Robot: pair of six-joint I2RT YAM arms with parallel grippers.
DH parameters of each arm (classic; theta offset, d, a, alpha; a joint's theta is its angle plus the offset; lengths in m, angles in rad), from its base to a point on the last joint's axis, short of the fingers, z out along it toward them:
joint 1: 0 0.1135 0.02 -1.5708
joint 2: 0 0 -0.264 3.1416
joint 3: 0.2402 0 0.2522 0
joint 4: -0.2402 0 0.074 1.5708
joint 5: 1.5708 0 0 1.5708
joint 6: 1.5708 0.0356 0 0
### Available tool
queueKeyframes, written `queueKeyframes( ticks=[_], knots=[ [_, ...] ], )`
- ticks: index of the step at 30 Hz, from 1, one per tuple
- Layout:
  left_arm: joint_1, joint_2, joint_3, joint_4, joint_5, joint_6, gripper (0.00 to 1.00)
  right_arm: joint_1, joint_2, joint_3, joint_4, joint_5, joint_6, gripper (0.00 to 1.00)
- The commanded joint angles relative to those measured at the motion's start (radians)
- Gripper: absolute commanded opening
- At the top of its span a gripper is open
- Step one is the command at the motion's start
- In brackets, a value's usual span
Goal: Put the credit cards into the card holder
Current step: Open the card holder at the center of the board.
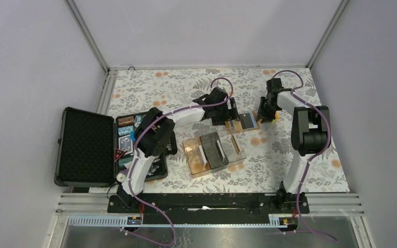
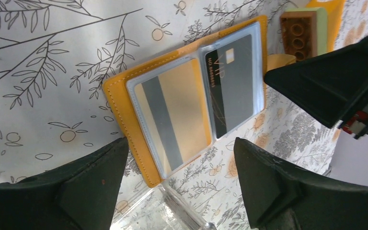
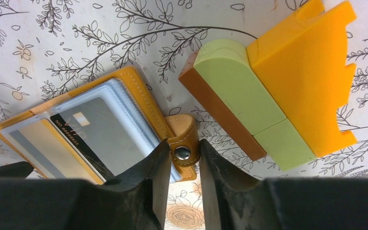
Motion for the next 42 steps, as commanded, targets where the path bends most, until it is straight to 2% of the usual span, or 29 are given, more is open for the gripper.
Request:
queueKeyframes(
  ticks=[1,6,11,15,20,26,32,38,42],
  knots=[
    [-0.012,0.030,0.058,-0.012,-0.023,-0.014,0.83,-0.004,-0.015,-0.016,0.007,-0.026,0.001,0.30],
    [-0.018,0.003,0.010,-0.056,-0.118,-0.044,0.83,-0.003,-0.028,-0.066,0.018,-0.027,-0.005,0.26],
    [-0.029,0.011,0.003,-0.053,-0.108,-0.071,0.84,-0.003,-0.040,-0.090,0.025,-0.038,-0.004,0.22],
    [-0.055,-0.007,-0.007,-0.072,-0.172,-0.082,0.84,-0.003,-0.055,-0.105,0.025,-0.040,-0.007,0.20],
    [-0.059,-0.055,-0.088,-0.058,-0.247,-0.106,0.86,-0.003,-0.068,-0.110,0.023,-0.040,-0.008,0.18],
    [-0.060,-0.048,-0.110,-0.003,-0.187,-0.134,0.86,-0.003,-0.069,-0.109,0.024,-0.048,-0.007,0.16],
    [-0.060,-0.038,-0.139,0.179,-0.101,-0.136,0.80,0.000,-0.069,-0.118,0.026,-0.087,-0.006,0.13],
    [-0.056,-0.051,-0.157,0.305,-0.097,-0.120,0.75,0.022,-0.065,-0.115,0.026,-0.121,-0.003,0.11],
    [-0.056,-0.069,-0.167,0.335,-0.112,-0.118,0.70,0.038,-0.066,-0.110,0.024,-0.132,0.002,0.10]
  ],
)
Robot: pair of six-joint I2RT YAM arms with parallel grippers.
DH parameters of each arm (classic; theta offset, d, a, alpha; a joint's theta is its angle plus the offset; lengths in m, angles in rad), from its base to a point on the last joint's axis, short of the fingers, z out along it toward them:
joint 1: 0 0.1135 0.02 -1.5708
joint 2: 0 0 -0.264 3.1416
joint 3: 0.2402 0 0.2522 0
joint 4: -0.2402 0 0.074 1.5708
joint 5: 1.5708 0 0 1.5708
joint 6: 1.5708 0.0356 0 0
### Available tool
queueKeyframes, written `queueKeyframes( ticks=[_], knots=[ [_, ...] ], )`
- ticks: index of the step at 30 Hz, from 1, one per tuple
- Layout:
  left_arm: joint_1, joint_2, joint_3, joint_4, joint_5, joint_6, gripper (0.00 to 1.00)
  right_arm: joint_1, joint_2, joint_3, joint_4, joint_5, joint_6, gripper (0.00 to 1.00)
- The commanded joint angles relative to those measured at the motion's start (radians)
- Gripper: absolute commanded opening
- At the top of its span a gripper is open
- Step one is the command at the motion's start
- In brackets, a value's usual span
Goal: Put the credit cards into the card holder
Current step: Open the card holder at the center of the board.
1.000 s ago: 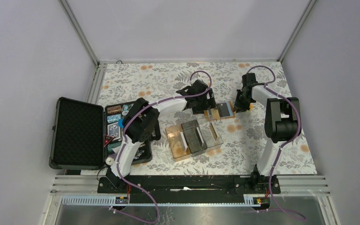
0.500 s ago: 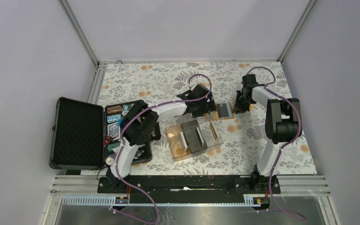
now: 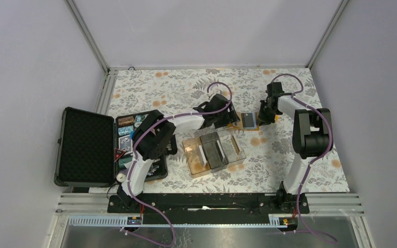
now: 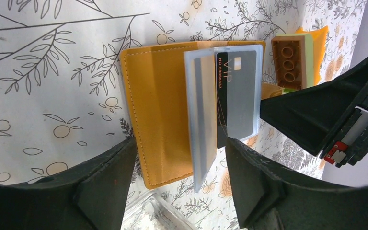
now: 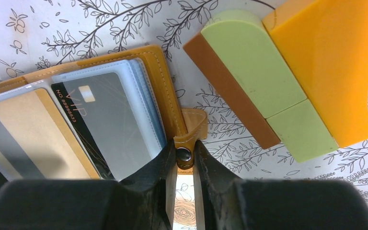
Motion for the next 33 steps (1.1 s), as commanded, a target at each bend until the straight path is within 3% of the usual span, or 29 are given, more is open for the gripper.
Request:
queueKeyframes(
  ticks=[1,7,20,33],
  knots=[
    [-0.009,-0.035,-0.017,0.132,0.013,-0.002,0.66,0.041,-0.019,-0.012,-0.033,-0.079,0.007,0.10],
    [-0.009,-0.083,-0.059,0.105,-0.098,0.012,0.48,0.062,-0.010,0.004,-0.031,-0.074,0.020,0.09],
    [-0.009,-0.142,-0.076,0.099,-0.210,0.069,0.33,0.109,0.010,0.016,0.028,-0.091,0.082,0.02],
    [-0.024,-0.170,-0.177,0.290,-0.166,0.070,0.27,0.137,0.036,0.023,0.069,-0.114,0.127,0.00]
  ],
)
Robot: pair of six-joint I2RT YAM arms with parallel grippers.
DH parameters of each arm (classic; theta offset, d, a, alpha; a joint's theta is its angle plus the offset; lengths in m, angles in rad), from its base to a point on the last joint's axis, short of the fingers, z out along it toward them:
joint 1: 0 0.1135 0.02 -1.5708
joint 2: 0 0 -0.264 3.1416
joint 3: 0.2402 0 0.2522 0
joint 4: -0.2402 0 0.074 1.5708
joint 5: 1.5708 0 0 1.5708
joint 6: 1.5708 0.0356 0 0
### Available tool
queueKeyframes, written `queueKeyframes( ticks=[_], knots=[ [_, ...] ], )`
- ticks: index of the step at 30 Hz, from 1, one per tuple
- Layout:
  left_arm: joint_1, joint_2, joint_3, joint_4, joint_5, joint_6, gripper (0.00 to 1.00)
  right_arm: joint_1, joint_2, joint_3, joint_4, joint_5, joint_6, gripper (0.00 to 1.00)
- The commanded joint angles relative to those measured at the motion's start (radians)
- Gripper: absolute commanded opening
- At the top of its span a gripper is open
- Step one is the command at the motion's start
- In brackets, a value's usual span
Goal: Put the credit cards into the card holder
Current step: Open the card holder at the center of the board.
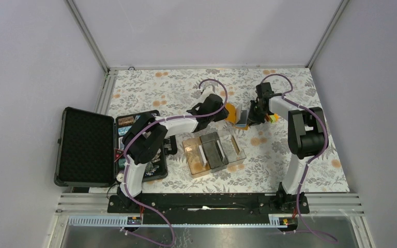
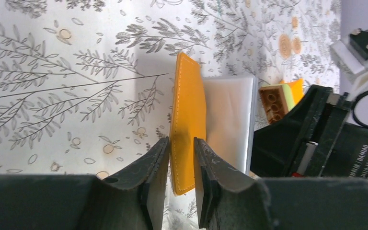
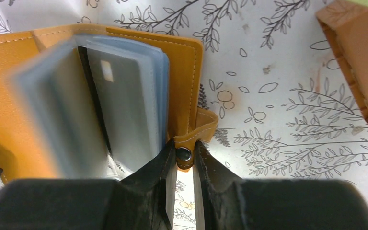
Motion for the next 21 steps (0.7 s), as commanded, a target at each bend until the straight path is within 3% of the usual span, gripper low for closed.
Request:
queueKeyframes(
  ticks=[1,13,20,21],
  knots=[
    [-0.034,-0.039,-0.026,0.156,0.069,0.004,0.27,0.035,0.025,0.018,0.040,-0.077,0.044,0.00],
    [-0.047,0.052,0.041,0.266,0.263,0.044,0.28,0.037,0.002,-0.003,0.070,-0.054,0.057,0.00],
    [-0.019,0.027,0.043,0.264,0.318,0.078,0.39,0.033,-0.034,-0.023,0.076,-0.021,0.056,0.00],
    [-0.012,0.028,0.045,0.270,0.337,0.080,0.41,0.031,-0.038,-0.023,0.075,-0.022,0.056,0.06]
  ],
)
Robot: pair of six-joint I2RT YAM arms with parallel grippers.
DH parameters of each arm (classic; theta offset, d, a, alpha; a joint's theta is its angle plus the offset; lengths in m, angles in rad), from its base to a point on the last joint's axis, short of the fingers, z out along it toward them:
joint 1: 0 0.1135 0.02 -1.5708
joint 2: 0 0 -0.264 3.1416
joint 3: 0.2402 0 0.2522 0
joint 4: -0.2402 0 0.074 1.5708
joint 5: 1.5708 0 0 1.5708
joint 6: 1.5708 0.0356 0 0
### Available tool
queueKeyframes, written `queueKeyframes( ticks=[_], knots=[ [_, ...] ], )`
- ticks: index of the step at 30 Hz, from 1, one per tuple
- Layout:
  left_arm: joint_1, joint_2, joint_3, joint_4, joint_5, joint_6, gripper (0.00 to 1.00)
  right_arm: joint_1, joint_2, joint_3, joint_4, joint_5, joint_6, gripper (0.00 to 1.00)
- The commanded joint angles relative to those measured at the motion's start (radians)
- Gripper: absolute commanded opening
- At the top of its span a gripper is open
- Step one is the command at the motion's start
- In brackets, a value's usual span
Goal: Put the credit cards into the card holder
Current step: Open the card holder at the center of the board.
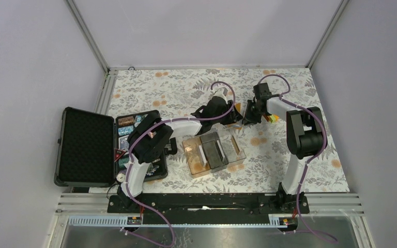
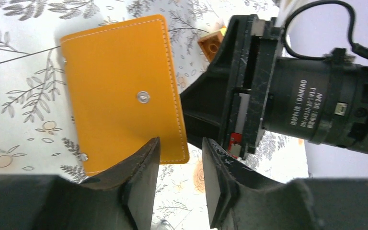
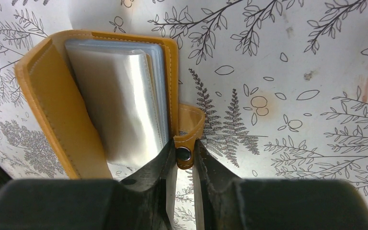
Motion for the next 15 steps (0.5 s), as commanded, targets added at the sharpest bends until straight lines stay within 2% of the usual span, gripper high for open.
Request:
queueKeyframes(
  ticks=[1,4,6,15],
  knots=[
    [0.024,-0.025,0.049,0.100,0.112,0.032,0.43,0.001,-0.050,-0.014,0.017,0.021,0.011,0.13],
    [0.034,-0.004,0.088,0.042,0.136,0.059,0.47,-0.011,-0.090,-0.027,0.012,0.021,0.010,0.34],
    [0.036,0.008,0.106,0.026,0.151,0.064,0.50,-0.018,-0.121,-0.038,0.011,0.023,0.010,0.43],
    [0.049,0.015,0.115,0.025,0.153,0.073,0.55,-0.061,-0.276,-0.077,-0.032,0.039,-0.014,0.64]
  ],
)
